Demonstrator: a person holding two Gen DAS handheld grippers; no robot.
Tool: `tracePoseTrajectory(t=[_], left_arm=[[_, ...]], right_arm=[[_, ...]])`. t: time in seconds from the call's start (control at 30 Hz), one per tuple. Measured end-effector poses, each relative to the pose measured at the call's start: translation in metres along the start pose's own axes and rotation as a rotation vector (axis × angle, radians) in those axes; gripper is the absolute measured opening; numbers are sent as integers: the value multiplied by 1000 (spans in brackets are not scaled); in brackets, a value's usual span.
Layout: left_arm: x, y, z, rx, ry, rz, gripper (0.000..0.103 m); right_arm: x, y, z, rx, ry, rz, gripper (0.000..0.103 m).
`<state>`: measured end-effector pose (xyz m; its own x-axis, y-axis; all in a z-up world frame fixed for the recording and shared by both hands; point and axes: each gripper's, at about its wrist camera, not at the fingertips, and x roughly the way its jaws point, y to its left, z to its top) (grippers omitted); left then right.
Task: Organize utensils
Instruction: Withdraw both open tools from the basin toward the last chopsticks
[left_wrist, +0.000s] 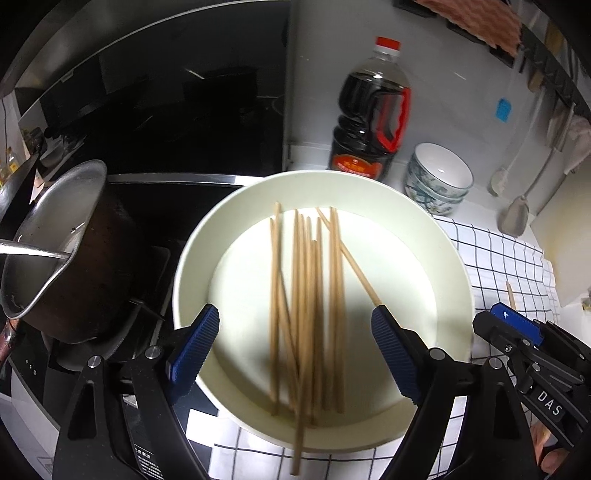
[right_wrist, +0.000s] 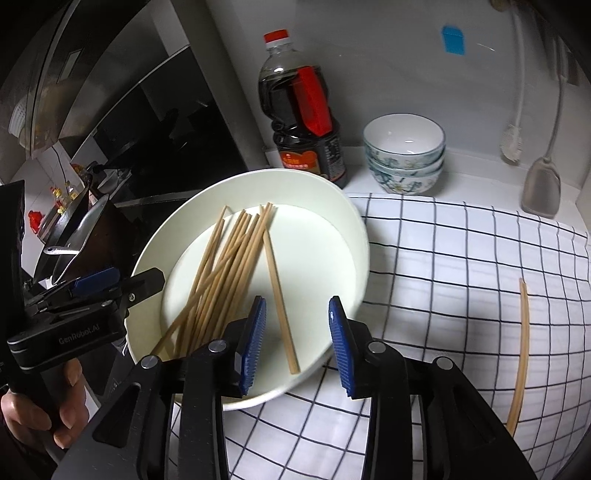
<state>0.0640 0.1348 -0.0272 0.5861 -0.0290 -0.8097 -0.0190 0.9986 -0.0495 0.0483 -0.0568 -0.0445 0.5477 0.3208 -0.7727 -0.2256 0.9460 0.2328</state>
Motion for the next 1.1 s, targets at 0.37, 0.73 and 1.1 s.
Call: tracePoseTrajectory(t=[0.37, 0.73, 1.1], left_arm=[[-5, -54, -15, 77, 12, -57, 83], [-10, -113, -39, 166, 35, -120, 83], [-4, -162, -56, 244, 61, -172, 84]], right_arm=[[-31, -39, -23, 62, -26, -48, 36], [-70, -88, -56, 155, -51, -124, 39], [-91, -131, -84, 236, -62, -189, 41]])
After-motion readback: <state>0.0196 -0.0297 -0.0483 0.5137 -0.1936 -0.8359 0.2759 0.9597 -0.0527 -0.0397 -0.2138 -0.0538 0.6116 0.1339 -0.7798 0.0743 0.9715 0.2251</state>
